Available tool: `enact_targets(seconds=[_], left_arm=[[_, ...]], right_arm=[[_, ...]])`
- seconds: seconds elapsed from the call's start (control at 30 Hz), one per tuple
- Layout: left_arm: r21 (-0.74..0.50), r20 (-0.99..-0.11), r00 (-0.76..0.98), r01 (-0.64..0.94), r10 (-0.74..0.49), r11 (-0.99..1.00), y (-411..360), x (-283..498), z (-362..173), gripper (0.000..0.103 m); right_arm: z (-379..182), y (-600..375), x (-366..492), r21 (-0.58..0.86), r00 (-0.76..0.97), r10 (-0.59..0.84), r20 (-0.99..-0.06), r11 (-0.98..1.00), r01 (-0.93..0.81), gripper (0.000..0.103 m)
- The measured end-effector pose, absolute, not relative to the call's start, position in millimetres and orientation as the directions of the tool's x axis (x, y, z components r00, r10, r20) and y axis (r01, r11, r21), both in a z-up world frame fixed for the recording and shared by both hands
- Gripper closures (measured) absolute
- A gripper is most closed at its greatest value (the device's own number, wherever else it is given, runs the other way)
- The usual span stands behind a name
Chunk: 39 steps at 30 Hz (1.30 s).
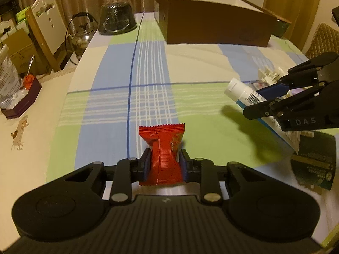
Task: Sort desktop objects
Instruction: 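Carry the red candy and white tube with both grippers over the brown box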
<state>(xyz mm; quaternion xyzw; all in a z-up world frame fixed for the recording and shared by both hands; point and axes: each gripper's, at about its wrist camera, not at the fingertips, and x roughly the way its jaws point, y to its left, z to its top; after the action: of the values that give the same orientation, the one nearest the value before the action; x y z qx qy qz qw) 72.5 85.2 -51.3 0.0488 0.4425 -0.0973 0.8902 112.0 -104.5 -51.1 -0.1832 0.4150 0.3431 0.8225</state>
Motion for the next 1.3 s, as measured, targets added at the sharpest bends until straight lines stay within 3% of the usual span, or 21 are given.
enact_targets(seconds=[0.77,1.07,1.3], left_arm=[[0.009,-0.727,0.635,0.387,-0.26,0.922,41.8,128.9,6.4,0.08],[0.011,-0.696,0.644,0.45,-0.316,0.893,14.5,161.2,23.7,0.08],[0.005,-0.685,0.665,0.411,-0.296,0.911,2.4,200.0,36.7,0.08]], right_arm=[[17.6,-161.7,121.1,-0.09,0.606,0.292,-0.74,0.85,-0.518,0.072],[47.5,-187.1,163.4,-0.101,0.643,0.278,-0.714,0.867,-0.487,0.072],[66.7,-200.4,220.8,-0.078,0.659,0.315,-0.683,0.865,-0.495,0.072]])
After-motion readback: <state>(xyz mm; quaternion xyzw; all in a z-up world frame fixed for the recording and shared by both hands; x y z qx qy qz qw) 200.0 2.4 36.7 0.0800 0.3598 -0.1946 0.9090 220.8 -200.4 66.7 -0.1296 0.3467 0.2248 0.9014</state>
